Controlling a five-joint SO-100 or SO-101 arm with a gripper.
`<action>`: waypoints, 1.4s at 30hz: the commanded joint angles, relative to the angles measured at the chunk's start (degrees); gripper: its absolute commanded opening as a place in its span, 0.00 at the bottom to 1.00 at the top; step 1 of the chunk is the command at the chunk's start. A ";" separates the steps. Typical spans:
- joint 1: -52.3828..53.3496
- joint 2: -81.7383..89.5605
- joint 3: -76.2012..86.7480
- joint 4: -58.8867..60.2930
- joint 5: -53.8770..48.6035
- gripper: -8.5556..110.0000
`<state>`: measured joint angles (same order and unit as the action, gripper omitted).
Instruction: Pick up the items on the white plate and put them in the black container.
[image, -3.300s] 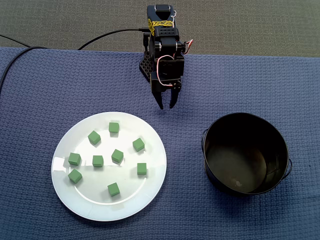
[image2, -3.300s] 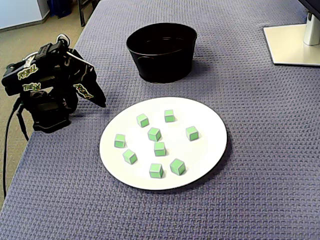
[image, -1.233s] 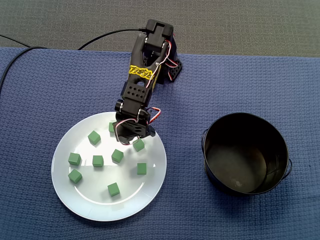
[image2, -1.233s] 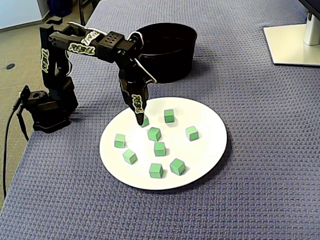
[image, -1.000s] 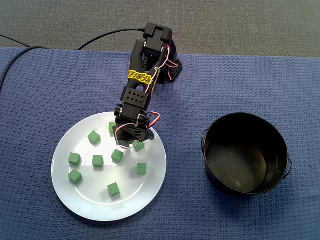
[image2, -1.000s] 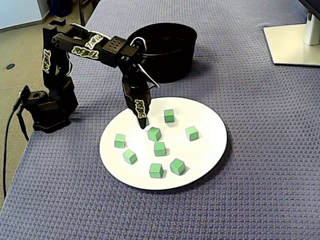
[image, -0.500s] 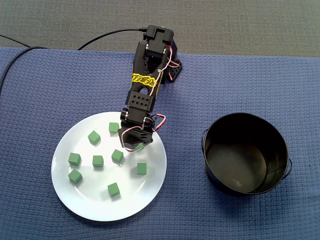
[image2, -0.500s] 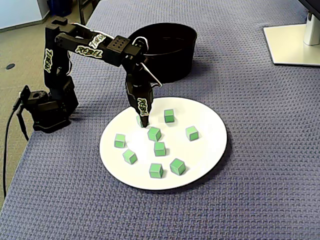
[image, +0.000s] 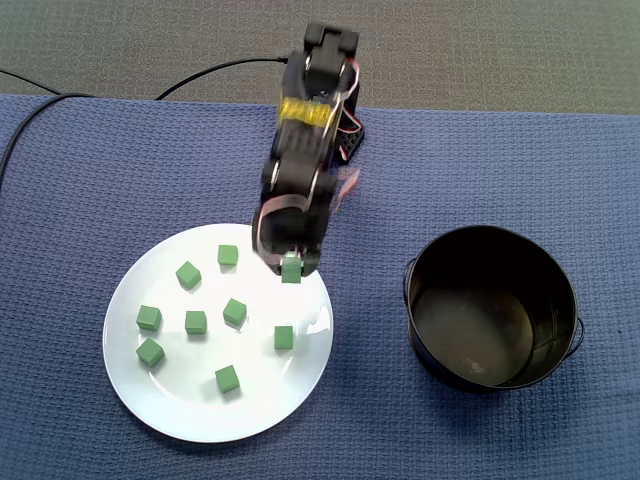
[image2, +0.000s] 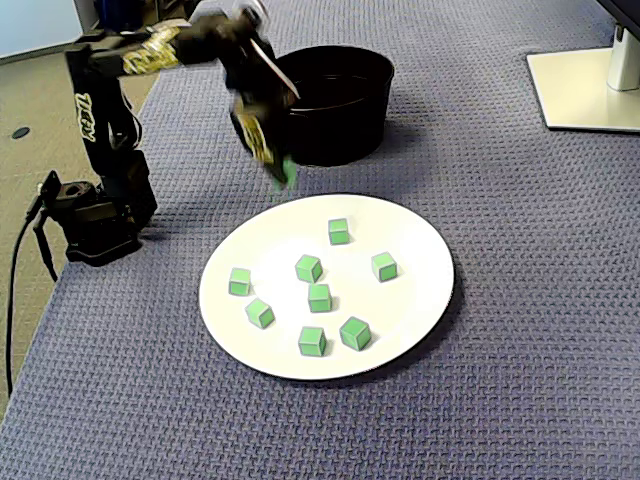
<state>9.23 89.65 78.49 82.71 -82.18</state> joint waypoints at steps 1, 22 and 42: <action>-6.42 11.43 -10.02 -4.48 26.10 0.07; -40.52 -27.95 -33.49 -1.49 69.96 0.10; -4.66 0.70 -23.47 1.14 75.67 0.31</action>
<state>-9.05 84.99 52.21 85.69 -8.00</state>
